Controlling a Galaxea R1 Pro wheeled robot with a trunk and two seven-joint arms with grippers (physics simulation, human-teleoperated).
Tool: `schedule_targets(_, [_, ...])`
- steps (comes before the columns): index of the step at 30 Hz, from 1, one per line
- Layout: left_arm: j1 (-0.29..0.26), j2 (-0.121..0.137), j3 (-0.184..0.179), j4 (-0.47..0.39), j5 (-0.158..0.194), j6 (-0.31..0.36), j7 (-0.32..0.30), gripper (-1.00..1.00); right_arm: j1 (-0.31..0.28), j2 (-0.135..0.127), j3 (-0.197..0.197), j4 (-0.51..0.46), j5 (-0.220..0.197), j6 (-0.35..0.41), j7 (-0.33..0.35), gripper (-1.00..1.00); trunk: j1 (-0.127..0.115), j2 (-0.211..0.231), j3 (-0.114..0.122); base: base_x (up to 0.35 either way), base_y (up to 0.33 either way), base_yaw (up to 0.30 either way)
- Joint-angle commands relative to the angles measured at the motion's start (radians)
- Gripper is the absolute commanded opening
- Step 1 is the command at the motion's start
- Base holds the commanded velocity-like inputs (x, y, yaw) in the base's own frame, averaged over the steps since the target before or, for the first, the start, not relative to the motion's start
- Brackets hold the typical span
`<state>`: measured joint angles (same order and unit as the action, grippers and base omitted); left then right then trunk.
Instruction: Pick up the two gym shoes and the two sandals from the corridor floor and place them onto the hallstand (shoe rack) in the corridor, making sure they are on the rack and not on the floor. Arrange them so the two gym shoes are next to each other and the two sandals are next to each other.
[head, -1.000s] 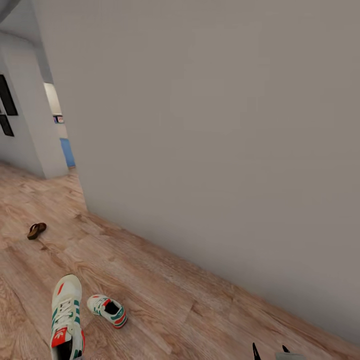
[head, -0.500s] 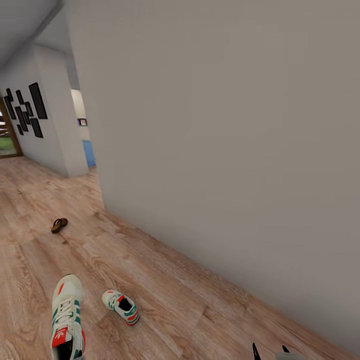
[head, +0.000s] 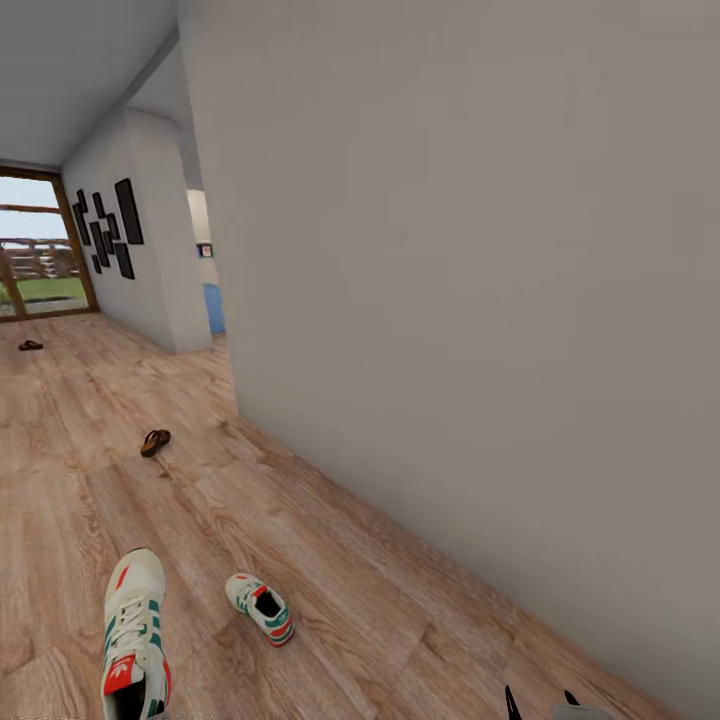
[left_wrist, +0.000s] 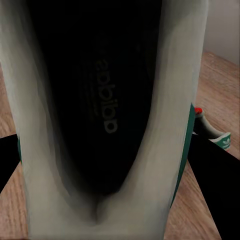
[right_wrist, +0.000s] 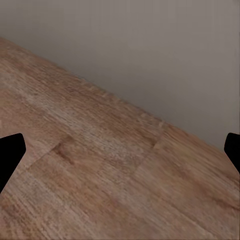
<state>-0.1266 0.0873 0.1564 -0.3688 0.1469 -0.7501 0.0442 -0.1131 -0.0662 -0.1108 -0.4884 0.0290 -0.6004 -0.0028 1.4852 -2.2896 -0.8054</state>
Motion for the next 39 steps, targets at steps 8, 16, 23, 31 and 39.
schedule_targets(8, [-0.001,0.0,-0.001,0.001,0.003,-0.004,0.002,-1.0,0.0,-0.002,-0.002,0.0,0.003,-0.002,0.006,1.0,0.0,0.0,0.0,0.0,-0.013,0.023])
schedule_targets(16, [-0.001,0.0,-0.001,0.001,0.003,-0.004,0.002,-1.0,0.0,-0.001,-0.002,-0.001,0.003,-0.002,0.005,1.0,0.0,0.0,0.0,0.0,0.0,0.001])
schedule_targets(23, [-0.001,0.0,-0.001,0.001,0.005,-0.003,0.002,-1.0,0.0,0.0,-0.001,-0.001,0.0,-0.003,0.001,1.0,0.0,0.0,0.0,0.0,0.0,0.061])
schedule_targets(31, [-0.001,0.0,0.0,0.001,0.005,-0.003,0.002,-1.0,0.0,0.007,-0.001,-0.004,0.002,-0.002,0.001,1.0,0.0,0.0,0.0,0.0,0.0,0.09])
schedule_targets(39, [-0.001,0.0,0.0,0.001,0.005,-0.004,0.003,-1.0,0.0,0.006,-0.002,-0.007,0.002,-0.004,0.0,1.0,0.0,0.0,0.0,0.0,0.0,0.101])
